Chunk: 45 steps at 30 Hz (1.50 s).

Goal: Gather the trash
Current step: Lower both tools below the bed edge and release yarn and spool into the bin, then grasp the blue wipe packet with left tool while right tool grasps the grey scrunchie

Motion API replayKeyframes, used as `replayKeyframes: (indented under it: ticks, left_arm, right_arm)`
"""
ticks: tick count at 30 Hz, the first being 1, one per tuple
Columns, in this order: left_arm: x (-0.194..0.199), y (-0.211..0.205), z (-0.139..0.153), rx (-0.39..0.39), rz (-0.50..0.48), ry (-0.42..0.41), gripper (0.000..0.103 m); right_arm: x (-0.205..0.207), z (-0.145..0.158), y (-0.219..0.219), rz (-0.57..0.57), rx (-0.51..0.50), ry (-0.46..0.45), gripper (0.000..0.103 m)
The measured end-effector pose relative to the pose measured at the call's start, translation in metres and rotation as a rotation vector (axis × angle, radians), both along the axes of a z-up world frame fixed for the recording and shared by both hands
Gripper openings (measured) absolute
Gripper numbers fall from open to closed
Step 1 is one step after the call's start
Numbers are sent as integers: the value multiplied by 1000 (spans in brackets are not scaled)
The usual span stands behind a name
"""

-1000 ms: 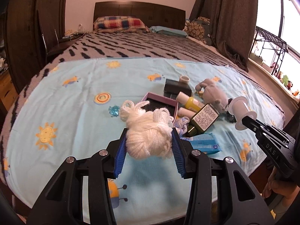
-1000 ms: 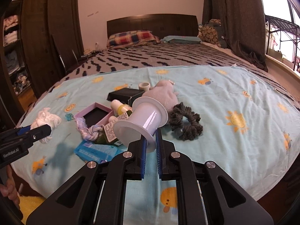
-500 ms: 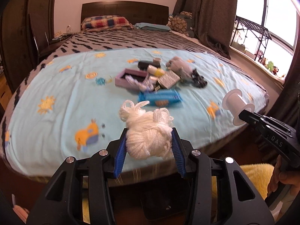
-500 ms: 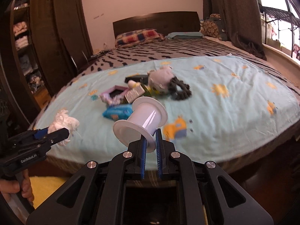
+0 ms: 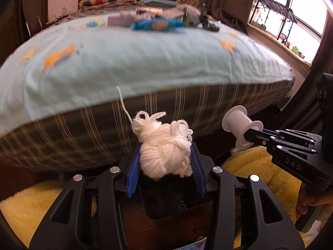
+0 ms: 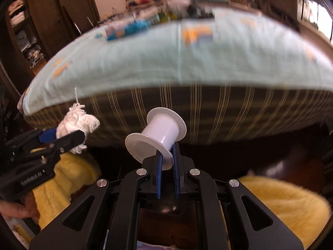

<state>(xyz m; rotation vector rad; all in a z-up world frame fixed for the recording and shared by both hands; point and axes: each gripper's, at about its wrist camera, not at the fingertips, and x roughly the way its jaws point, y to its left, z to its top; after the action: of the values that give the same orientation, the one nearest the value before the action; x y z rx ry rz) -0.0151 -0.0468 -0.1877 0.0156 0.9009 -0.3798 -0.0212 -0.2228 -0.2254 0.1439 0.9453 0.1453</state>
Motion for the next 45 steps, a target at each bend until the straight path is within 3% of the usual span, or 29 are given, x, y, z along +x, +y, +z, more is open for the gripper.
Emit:
replayKeyframes:
  ticks: [5,10,16,19,27,28,30,31,32,36,40,45]
  left_arm:
    - [7,-3,-51,23,-1,85,42]
    - [12,-8,-91,22,-37,191,42]
    - [19,-10,-107,16,-52,241,44]
    - [23,-10,-109,18,-44,237,52]
    - [22,7,-73,36,0,162,64]
    - [23,10,-66,40,2,144,66]
    - [24,9,-47,52,7,92,70]
    - [24,10,-37,59,12,65,72]
    - [24,12,-25,60,20,40,74]
    - [29,19,16,21,48,-35,81]
    - [44,22,57,5,63,-107,94]
    - [77,17,83,-41,64,-126,95]
  right_arm:
    - [10,-47,-2,-15,60,105,11]
    - [18,-77,0,-13,93,154,11]
    - [23,-88,3,-5,96,169,14]
    - [22,-92,1,-9,97,166,14]
    - [31,-48,-15,-61,104,105,14]
    - [30,-37,-19,-69,97,77,19]
    - [28,-12,-27,-89,74,-2,41]
    - [26,-1,-30,-98,65,-41,64]
    - [25,13,-33,-103,58,-86,76]
    - [29,53,-44,-114,32,-191,81]
    - [47,86,-48,-117,9,-265,85]
    - [84,105,-53,-146,-22,-320,85]
